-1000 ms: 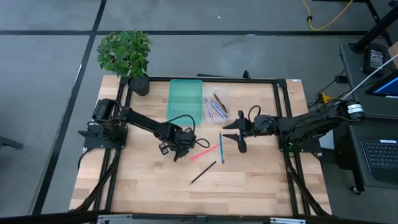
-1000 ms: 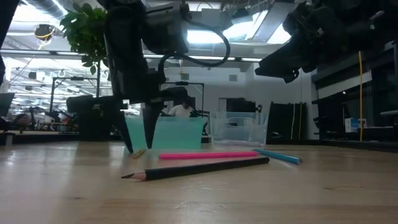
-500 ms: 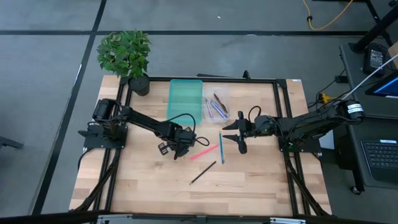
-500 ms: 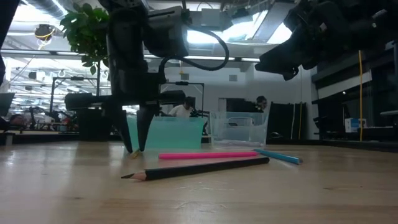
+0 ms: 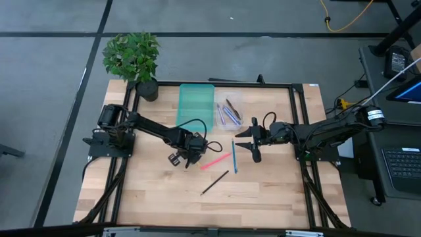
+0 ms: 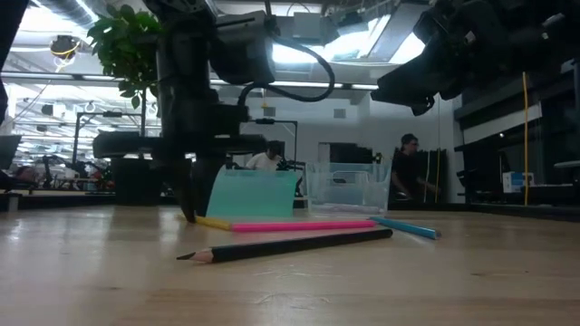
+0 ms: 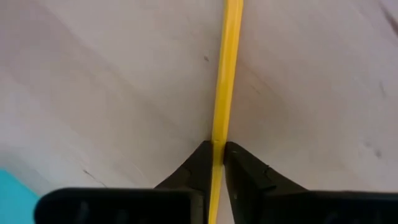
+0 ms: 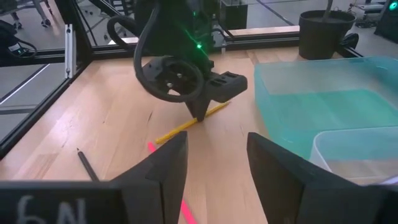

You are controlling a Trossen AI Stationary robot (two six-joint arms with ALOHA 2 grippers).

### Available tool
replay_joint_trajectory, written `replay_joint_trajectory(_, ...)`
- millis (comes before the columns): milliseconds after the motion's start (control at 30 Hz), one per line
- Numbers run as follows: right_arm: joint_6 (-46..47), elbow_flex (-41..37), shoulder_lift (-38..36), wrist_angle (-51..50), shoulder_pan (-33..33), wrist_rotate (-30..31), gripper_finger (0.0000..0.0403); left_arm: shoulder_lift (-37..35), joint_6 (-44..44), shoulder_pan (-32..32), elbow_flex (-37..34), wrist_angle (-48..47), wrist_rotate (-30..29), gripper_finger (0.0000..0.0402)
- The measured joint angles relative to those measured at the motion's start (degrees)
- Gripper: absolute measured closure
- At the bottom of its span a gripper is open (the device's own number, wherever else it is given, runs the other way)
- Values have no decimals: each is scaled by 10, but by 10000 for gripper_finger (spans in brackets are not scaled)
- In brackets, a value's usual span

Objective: Sort pens & pencils
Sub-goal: Put the yellow pencil into the blue bin

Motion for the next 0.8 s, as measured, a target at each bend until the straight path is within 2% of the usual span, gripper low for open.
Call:
replay_joint_trajectory(300, 1, 0, 0, 4, 0, -1, 236, 0, -118, 0, 0, 15, 10, 388)
replay_joint_trajectory(500, 1, 0, 0, 7, 0, -24, 236, -10, -137, 2, -1, 25, 15, 388)
replay_joint_trajectory(800, -5, 0, 0, 8, 0, -26, 236, -51, -168, -1, -3, 30, 39, 389)
